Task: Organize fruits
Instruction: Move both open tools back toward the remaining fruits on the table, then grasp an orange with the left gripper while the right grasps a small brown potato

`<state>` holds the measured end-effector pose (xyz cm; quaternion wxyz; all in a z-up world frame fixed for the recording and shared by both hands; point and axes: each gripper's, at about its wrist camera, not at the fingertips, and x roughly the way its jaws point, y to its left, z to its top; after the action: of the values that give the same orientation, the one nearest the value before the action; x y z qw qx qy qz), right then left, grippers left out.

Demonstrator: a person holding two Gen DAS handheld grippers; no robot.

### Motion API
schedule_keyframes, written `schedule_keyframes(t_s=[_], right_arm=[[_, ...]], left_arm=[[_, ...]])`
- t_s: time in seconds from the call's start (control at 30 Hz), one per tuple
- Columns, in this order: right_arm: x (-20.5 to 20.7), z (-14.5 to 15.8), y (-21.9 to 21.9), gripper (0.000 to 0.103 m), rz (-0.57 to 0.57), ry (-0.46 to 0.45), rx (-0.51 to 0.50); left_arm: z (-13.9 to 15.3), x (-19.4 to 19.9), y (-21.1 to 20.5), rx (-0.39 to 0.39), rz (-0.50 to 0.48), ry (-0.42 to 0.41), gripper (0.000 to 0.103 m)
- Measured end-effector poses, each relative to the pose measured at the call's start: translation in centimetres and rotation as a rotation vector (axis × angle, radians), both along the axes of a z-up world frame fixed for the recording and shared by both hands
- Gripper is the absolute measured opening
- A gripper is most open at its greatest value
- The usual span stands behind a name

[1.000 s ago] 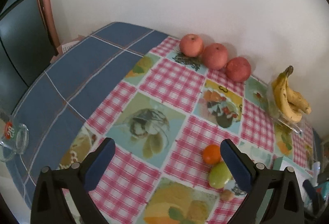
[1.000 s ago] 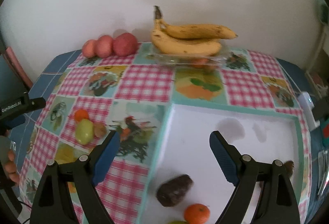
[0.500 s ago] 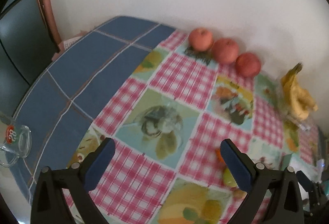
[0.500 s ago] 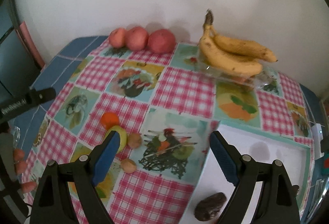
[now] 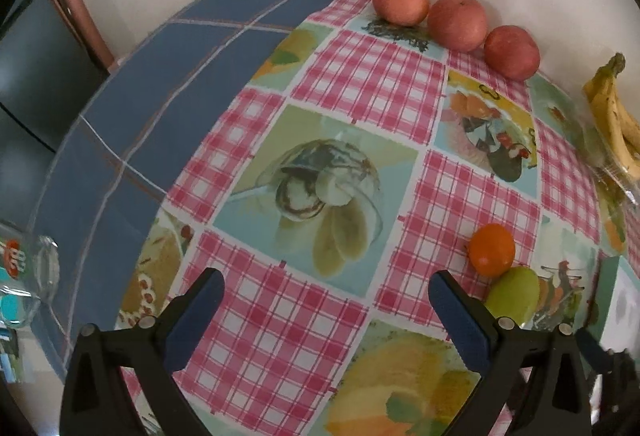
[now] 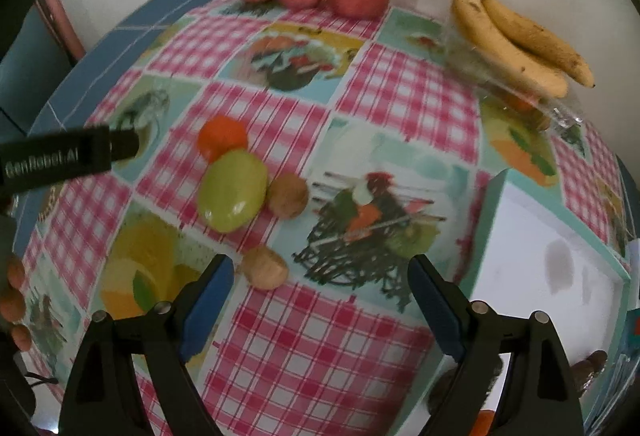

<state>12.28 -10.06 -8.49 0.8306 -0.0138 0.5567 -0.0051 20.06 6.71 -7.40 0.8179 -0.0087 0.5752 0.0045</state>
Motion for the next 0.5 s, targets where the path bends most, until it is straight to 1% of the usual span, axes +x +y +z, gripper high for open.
schedule_keyframes(t_s=[0.03, 0.1, 0.17, 0.23, 0.33, 0.5], right_arm=[[0.0, -0.3, 0.2, 0.089, 0.004, 0.006, -0.001], [0.0, -0.9, 0.5, 0.089, 0.01, 0.019, -0.007], [0.0, -1.4, 0.8, 0.089, 0.017, 0.032, -0.02], [0.0, -1.9, 1.1, 0.089, 0.023, 0.041, -0.037], [0.0, -2.1, 1.5, 0.089, 0.031, 0.03, -0.031], [-0.2, -2.2, 2.3, 0.089, 0.051, 0.0, -0.026]], left_arm=[[-0.1, 0.0, 0.1, -0.026, -0.009, 0.001, 0.103], [-0.2, 0.1, 0.1, -0.05, -0.037, 0.006, 0.103], [-0.2, 0.1, 0.0, -0.044, -0.04, 0.006, 0.103], [-0.1, 0.2, 0.0, -0.056, -0.038, 0.005, 0.103], [0.1, 0.1, -0.1, -0.087, -0.039, -0.002, 0.103], [0.5, 0.1, 0.0, -0.103, -0.033, -0.008, 0.103]])
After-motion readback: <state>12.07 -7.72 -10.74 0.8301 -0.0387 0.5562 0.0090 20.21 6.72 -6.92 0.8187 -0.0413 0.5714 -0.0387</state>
